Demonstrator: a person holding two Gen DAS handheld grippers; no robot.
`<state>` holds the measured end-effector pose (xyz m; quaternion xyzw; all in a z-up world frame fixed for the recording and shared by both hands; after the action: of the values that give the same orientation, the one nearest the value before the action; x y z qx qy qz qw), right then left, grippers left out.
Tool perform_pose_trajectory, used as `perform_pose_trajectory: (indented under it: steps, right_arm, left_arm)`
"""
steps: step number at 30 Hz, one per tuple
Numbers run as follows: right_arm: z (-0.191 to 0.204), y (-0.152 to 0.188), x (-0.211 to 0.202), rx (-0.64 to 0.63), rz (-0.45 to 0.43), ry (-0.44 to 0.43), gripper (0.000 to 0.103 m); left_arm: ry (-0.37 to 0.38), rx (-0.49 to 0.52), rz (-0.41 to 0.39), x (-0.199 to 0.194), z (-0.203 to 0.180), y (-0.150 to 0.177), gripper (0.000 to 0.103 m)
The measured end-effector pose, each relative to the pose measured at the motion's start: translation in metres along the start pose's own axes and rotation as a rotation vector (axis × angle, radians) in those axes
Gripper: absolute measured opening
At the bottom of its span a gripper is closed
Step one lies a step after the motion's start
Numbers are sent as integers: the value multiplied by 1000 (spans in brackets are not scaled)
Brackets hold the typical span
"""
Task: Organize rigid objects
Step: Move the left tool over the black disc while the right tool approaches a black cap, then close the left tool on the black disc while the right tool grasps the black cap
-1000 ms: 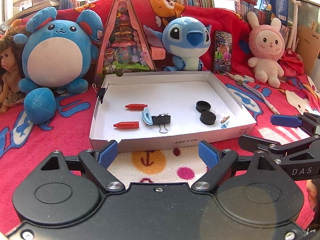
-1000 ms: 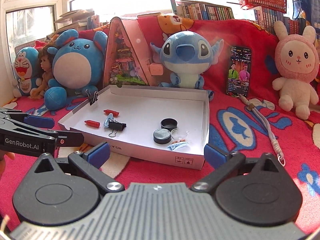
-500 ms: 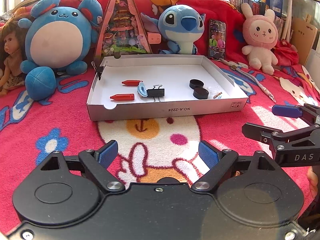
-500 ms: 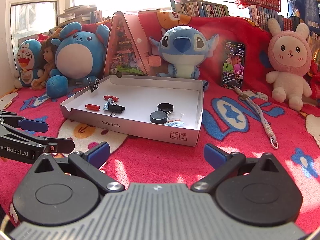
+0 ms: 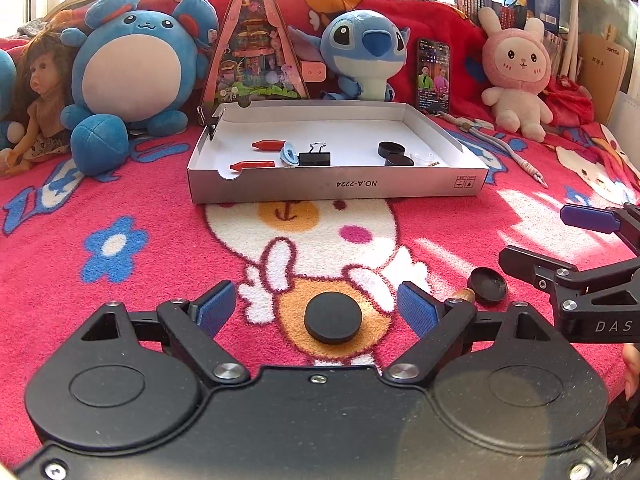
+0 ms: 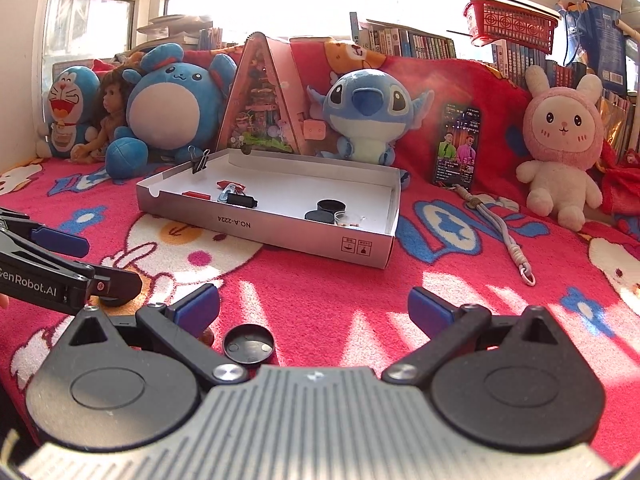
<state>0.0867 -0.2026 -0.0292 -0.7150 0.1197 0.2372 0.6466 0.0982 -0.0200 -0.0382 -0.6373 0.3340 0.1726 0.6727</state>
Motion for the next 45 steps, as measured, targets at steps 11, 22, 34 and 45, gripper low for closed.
perform_pose_trajectory:
  steps: [11, 22, 34, 45]
  right_arm:
    - [1, 20, -5, -5, -11, 63, 103]
    - [16, 27, -3, -35, -11, 37, 99]
    - [28, 34, 4, -66, 42, 0, 82]
    - [35, 32, 9, -63, 42, -13, 69]
  left_arm:
    - [-49, 42, -46, -4, -4, 14, 84]
    - [-38, 27, -42, 0, -3, 19, 67]
    - [-37, 36, -42, 1, -7, 21, 62]
    - [-51, 65, -57, 0, -12, 20, 41]
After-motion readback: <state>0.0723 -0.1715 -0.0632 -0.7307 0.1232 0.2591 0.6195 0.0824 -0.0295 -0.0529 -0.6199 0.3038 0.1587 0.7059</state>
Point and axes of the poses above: each gripper's, at about its wrist camera, not at the fingertips, and x roughly the way its jaws point, z to its left, y to its underside, the point moved 9 cm from there along x, roughly the way its jaws point, and after that the axes turned 4 degrees about z, right-handed, at the moved point
